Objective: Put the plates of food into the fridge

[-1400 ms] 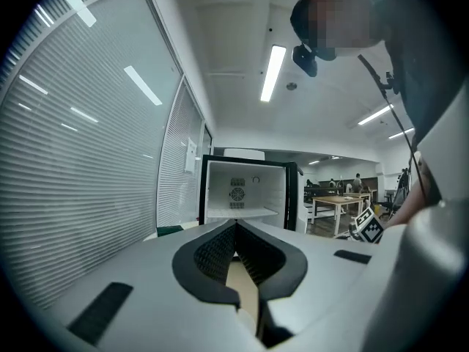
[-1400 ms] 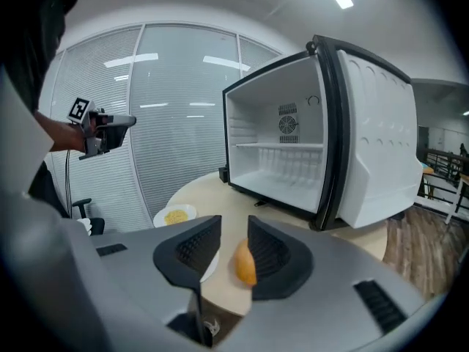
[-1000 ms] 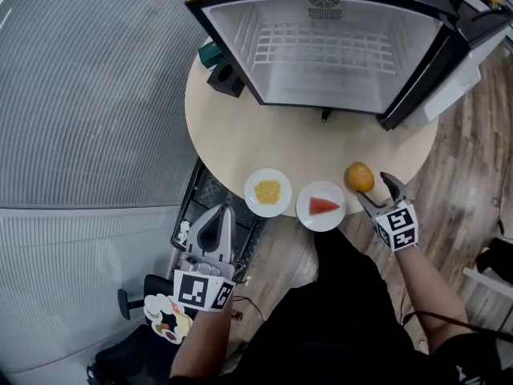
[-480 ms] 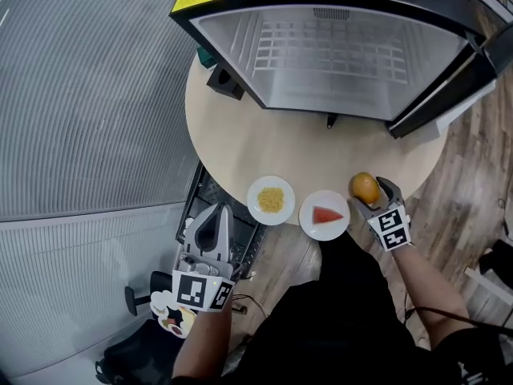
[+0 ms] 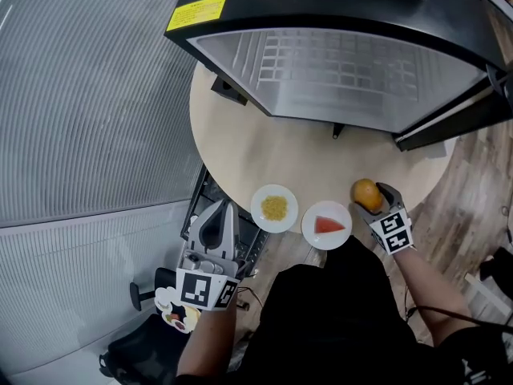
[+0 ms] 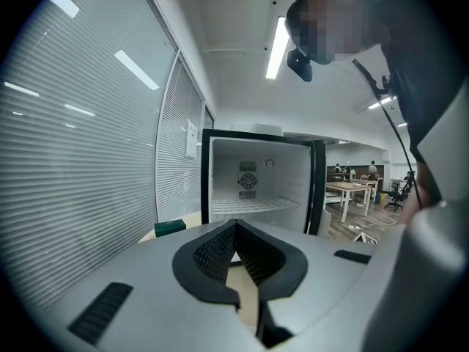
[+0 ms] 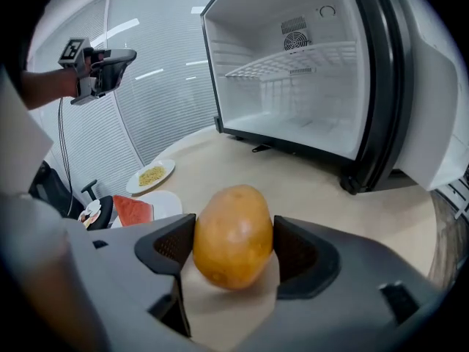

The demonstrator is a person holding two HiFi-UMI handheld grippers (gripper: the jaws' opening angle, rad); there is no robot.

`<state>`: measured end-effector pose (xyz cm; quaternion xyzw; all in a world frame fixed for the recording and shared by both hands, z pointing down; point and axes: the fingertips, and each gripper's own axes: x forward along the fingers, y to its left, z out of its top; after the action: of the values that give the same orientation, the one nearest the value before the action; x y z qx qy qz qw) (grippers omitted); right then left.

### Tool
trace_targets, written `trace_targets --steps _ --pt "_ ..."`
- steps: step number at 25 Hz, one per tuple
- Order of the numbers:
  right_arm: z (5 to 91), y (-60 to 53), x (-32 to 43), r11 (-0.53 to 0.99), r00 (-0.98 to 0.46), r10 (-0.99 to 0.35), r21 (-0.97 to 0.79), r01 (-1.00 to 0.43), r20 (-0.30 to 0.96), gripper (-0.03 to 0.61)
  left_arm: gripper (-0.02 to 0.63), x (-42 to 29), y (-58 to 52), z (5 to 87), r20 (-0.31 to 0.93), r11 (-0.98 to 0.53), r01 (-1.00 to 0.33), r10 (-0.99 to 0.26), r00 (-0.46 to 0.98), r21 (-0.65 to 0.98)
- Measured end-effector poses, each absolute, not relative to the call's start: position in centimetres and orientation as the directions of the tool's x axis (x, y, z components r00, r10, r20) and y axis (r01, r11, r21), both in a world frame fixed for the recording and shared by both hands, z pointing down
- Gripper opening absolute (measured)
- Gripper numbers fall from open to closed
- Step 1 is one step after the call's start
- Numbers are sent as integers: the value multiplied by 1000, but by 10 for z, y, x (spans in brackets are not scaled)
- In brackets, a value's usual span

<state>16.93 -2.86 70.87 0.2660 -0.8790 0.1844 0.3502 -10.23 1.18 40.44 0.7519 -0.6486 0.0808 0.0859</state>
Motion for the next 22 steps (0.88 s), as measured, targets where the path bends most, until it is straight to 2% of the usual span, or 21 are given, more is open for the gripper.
trace_targets --steps 7,22 --pt "696 -35 167 783 -641 -317 -189 -593 699 321 6 -105 -6 399 222 -140 -990 -964 144 32" --pt "608 -67 129 739 -677 -421 -204 -642 604 321 6 -99 -52 384 164 -304 -953 -939 302 18"
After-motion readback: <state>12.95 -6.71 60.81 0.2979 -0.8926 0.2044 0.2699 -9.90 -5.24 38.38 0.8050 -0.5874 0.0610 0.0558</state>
